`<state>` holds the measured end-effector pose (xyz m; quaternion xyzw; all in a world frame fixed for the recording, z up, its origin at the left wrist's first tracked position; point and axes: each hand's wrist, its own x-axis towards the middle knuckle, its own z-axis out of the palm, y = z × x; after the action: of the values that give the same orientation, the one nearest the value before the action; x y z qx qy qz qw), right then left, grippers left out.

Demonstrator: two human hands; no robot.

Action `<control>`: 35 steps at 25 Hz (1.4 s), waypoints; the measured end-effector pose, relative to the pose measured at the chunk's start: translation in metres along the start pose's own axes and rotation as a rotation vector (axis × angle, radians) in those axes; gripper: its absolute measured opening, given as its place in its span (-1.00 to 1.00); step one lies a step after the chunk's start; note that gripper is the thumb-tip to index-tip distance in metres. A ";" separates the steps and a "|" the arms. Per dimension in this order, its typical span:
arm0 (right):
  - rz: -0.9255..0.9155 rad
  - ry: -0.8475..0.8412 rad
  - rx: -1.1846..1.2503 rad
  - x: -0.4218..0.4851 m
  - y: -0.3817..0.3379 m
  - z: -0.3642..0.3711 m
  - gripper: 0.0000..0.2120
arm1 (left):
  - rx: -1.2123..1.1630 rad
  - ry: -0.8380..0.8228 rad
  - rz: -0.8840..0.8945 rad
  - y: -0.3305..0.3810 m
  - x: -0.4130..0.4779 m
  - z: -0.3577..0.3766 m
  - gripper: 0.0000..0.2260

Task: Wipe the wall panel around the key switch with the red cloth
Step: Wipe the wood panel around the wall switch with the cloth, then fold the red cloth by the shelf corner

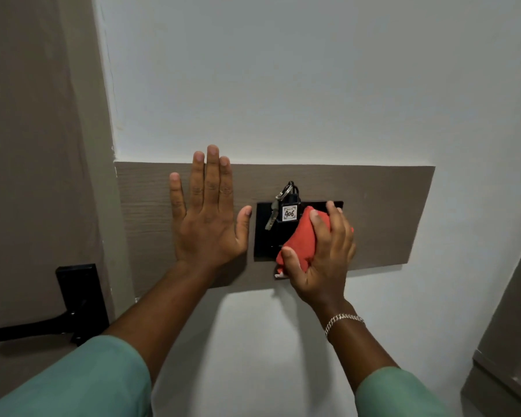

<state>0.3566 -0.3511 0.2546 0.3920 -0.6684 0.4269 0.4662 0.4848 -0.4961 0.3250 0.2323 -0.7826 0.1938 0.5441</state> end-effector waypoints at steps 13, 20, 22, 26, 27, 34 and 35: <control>-0.033 -0.128 0.241 0.021 0.103 -0.120 -0.23 | -1.209 -0.371 -0.389 0.220 -0.027 -0.041 -0.61; 0.714 -0.330 0.521 -0.043 0.271 -0.221 -0.03 | -1.638 -0.841 -0.678 0.405 -0.055 0.035 -0.74; 1.100 -0.249 0.661 -0.083 0.320 -0.241 -0.26 | -1.640 -0.884 -0.799 0.464 -0.086 0.063 -0.73; 1.362 -0.207 0.374 -0.141 0.412 -0.293 -0.71 | -1.644 -1.154 -1.081 0.571 -0.167 0.110 -0.70; 1.374 -0.244 0.254 -0.154 0.432 -0.304 -0.76 | -1.670 -1.268 -1.166 0.594 -0.188 0.119 -0.73; 1.361 -0.466 -0.144 -0.208 0.555 -0.336 -0.75 | -1.869 -1.652 -1.406 0.693 -0.263 0.155 -0.76; 1.337 -0.489 -0.183 -0.213 0.569 -0.335 -0.73 | -1.859 -1.677 -1.379 0.700 -0.268 0.159 -0.65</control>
<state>-0.0163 0.1756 0.0012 -0.0578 -0.8840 0.4631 -0.0273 0.0419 0.0288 -0.0155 0.1687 -0.4402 -0.8714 -0.1357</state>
